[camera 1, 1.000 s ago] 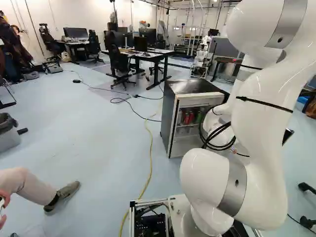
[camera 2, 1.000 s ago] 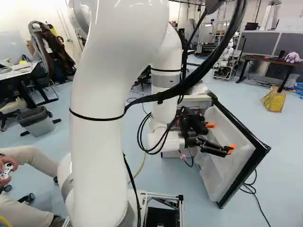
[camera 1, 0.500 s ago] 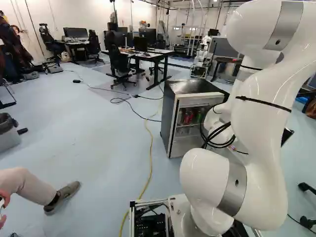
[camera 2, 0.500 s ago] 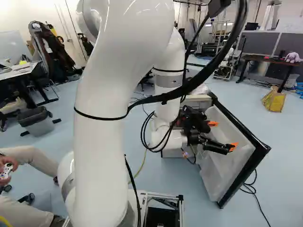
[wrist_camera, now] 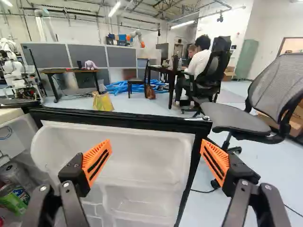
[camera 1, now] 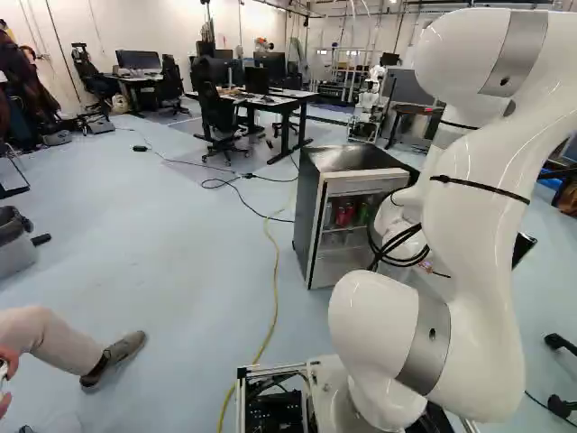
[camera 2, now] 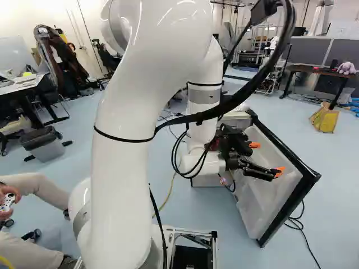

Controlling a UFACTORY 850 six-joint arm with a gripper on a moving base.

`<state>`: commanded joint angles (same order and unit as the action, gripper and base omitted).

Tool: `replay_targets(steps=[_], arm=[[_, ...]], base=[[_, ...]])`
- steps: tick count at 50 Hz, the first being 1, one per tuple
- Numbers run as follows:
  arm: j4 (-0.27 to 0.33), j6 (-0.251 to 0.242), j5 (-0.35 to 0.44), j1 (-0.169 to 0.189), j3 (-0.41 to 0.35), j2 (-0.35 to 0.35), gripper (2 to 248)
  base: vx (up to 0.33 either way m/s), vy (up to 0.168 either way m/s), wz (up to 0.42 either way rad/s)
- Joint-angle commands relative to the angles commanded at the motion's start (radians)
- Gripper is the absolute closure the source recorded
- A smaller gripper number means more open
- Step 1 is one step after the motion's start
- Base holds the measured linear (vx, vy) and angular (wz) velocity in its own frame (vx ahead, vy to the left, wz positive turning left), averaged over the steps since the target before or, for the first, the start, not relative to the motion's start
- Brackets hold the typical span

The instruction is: Grab a drink from the fridge

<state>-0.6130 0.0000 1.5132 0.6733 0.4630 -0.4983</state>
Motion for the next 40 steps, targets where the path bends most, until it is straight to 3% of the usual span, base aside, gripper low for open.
replay_targets(steps=[40], arm=[[0.0, 0.0, 0.0, 0.021, 0.086, -0.057, 3]], base=[[0.0, 0.0, 0.0]])
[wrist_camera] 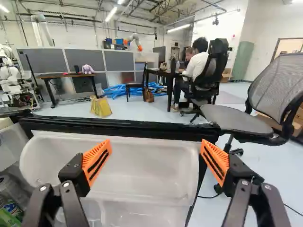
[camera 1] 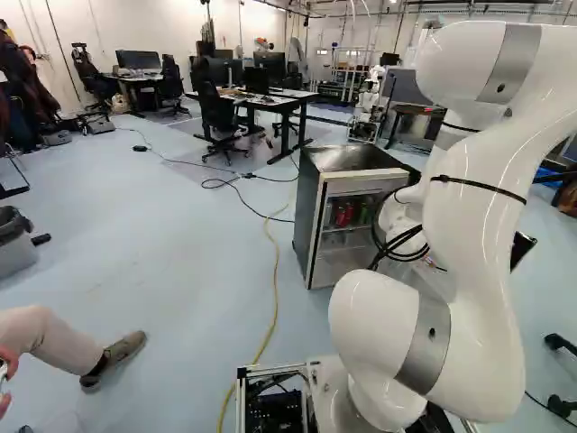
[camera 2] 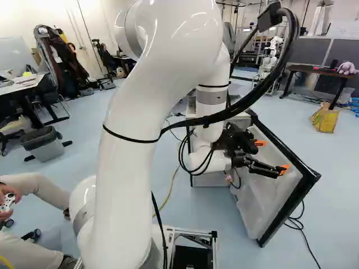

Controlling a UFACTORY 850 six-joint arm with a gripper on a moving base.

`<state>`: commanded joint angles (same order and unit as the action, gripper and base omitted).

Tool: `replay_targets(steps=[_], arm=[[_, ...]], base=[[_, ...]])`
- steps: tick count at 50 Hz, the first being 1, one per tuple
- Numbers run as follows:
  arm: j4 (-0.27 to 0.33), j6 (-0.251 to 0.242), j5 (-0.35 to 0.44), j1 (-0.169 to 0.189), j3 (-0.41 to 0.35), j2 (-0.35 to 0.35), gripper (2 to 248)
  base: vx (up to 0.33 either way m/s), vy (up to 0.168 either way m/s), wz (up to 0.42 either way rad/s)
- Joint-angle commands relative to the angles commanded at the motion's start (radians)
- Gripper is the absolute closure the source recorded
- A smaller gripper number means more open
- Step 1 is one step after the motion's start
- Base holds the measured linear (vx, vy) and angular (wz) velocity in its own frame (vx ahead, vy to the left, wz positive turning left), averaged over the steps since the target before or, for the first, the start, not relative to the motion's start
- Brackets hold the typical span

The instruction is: Grab a drink from the fridge

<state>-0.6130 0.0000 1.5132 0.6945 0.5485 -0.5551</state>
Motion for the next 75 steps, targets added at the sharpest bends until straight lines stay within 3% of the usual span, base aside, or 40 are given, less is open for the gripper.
replay_targets(steps=[75], arm=[[0.0, 0.0, -0.037, 0.042, 0.162, -0.105, 3]], base=[[0.0, 0.0, 0.0]])
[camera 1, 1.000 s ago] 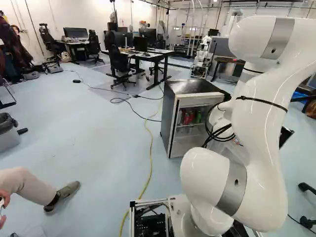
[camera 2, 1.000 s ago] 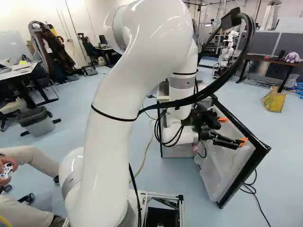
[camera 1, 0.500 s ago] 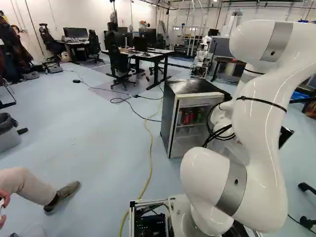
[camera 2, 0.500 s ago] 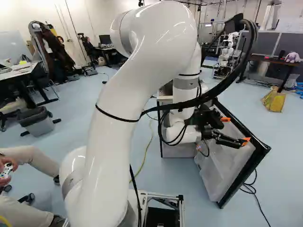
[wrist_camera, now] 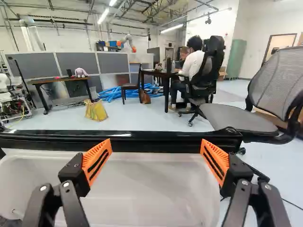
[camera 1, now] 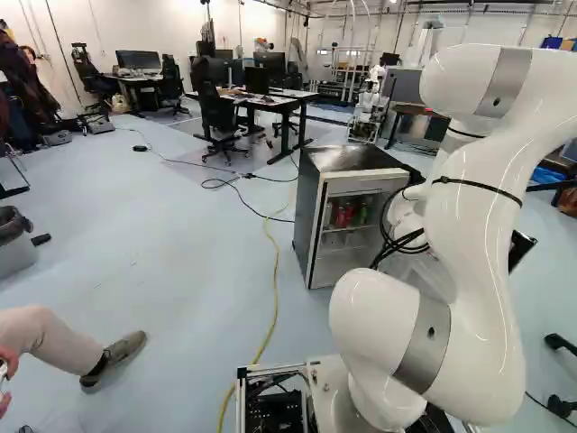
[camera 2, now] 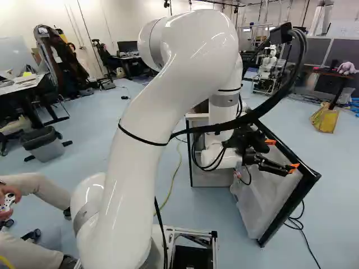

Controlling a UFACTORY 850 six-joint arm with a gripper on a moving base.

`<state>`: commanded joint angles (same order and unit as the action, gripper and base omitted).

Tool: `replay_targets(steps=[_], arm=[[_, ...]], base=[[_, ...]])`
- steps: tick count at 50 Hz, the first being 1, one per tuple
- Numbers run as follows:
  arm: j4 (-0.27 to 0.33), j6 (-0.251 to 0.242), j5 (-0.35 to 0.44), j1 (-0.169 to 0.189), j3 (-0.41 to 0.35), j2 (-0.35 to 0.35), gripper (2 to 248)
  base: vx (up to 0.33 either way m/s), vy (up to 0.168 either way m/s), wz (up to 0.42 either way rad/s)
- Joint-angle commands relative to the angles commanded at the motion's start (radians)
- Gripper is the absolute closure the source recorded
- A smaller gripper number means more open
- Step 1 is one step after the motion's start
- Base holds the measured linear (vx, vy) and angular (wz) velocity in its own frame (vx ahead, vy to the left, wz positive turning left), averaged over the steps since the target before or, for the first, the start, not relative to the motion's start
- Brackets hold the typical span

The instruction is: Grab a drink from the fridge

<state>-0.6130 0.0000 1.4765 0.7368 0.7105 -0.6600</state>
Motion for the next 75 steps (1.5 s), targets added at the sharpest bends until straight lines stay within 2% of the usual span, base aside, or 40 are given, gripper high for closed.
replay_targets(steps=[57, 66, 75], arm=[[0.0, 0.0, 0.0, 0.027, 0.127, -0.081, 3], [0.0, 0.0, 0.0, 0.028, 0.123, -0.078, 3], [0.005, 0.0, 0.0, 0.03, 0.083, -0.053, 3]], base=[[0.0, 0.0, 0.0], [0.0, 0.0, 0.0], [0.0, 0.0, 0.0]])
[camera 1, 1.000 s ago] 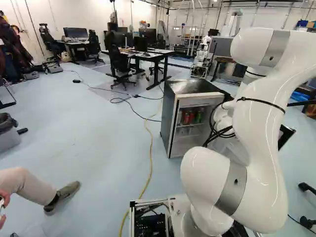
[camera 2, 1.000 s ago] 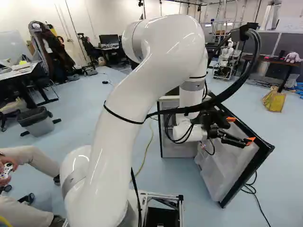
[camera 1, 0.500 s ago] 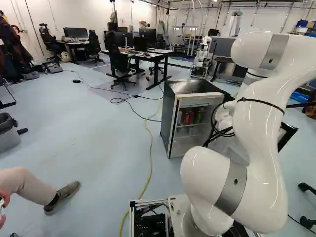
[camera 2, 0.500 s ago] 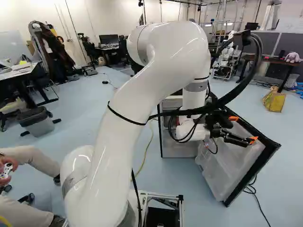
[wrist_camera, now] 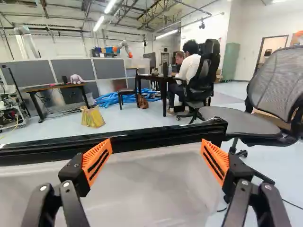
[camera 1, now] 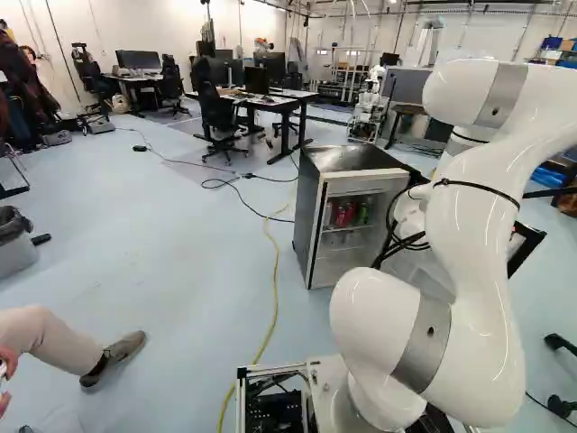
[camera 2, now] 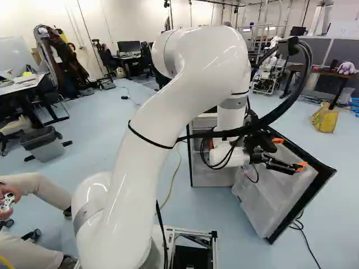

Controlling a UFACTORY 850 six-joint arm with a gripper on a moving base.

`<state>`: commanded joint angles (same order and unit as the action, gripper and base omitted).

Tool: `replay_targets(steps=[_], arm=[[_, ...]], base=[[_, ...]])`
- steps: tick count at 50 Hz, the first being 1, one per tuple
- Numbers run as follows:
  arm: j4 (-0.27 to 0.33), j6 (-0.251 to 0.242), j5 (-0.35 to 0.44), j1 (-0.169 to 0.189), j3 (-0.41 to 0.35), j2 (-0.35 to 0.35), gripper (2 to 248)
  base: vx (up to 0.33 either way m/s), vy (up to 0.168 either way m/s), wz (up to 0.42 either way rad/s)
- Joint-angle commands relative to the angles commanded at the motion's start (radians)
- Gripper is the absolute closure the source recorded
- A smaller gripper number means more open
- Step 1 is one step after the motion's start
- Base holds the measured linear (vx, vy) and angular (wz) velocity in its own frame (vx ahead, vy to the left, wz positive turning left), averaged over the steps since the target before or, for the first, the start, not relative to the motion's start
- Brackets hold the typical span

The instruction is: Grab a drink from the fridge

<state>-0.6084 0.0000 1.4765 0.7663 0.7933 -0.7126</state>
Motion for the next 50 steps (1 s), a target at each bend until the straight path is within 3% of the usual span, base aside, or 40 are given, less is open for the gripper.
replay_targets(steps=[14, 50], arm=[[0.073, 0.0, 0.0, 0.001, -0.092, 0.059, 3], [0.443, 0.0, 0.0, -0.011, -0.324, 0.215, 3]], base=[[0.0, 0.0, 0.0], [0.0, 0.0, 0.0]])
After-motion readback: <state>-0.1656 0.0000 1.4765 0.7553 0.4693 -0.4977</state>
